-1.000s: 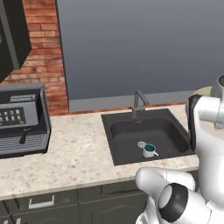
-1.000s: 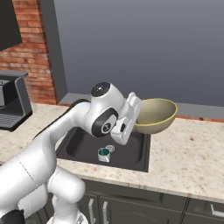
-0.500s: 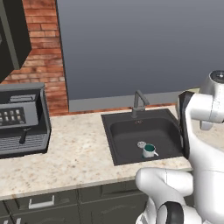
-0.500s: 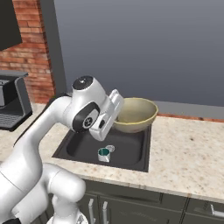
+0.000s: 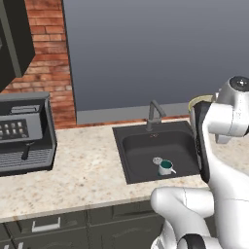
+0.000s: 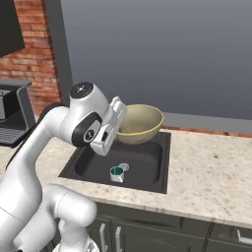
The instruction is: Pick the mug and place it in the sink. Pick the bowl and place it in the open cabinet and then close the cabinet.
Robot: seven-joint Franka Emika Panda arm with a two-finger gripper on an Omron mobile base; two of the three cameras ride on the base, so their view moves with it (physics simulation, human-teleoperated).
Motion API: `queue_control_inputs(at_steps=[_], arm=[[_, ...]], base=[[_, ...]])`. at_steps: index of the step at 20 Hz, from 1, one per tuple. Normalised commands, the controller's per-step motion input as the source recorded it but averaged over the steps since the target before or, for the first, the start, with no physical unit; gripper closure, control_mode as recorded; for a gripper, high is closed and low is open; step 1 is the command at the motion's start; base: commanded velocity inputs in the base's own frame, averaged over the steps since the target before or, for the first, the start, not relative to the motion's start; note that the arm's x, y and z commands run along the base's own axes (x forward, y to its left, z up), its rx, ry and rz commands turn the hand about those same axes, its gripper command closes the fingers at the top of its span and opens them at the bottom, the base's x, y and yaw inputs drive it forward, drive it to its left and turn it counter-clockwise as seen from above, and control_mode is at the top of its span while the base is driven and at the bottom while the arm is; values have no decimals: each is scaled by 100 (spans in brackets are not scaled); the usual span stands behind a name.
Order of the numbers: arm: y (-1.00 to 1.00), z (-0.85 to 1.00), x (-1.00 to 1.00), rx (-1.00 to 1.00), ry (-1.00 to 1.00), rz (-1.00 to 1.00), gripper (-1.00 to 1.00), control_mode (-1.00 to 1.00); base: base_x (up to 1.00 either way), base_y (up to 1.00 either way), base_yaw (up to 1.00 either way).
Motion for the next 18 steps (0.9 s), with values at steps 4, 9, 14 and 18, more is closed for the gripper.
queue_control_inputs(at_steps=[4,9,14,18], arm=[[0,1,-1,0,0,21,100,-100],[5,0,-5,0,0,20,100,-100],[26,0,-3,0,0,15,100,100],[0,0,0,0,0,0,100,100]], base=[[0,0,0],[0,0,0],[-9,3,3],[-94,0,16]])
